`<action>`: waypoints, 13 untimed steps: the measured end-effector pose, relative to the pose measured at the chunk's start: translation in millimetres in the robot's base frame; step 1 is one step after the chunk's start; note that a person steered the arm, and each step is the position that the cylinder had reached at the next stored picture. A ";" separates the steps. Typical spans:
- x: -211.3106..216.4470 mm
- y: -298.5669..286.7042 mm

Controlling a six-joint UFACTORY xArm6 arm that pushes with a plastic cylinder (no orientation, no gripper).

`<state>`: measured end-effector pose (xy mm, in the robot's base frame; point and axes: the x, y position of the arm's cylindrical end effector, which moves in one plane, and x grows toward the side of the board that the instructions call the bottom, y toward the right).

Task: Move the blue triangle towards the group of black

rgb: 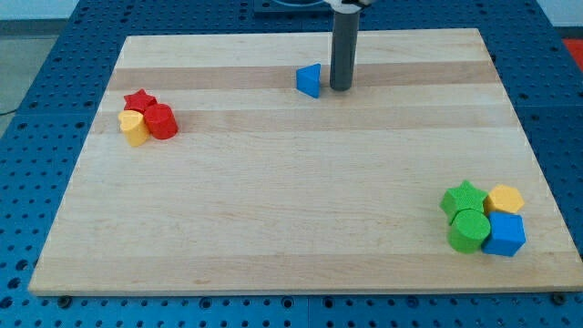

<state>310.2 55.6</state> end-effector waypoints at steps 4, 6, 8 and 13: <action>-2.2 -70.3; -0.7 -108.0; -0.6 -153.0; 14.2 -217.7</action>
<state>324.4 -162.2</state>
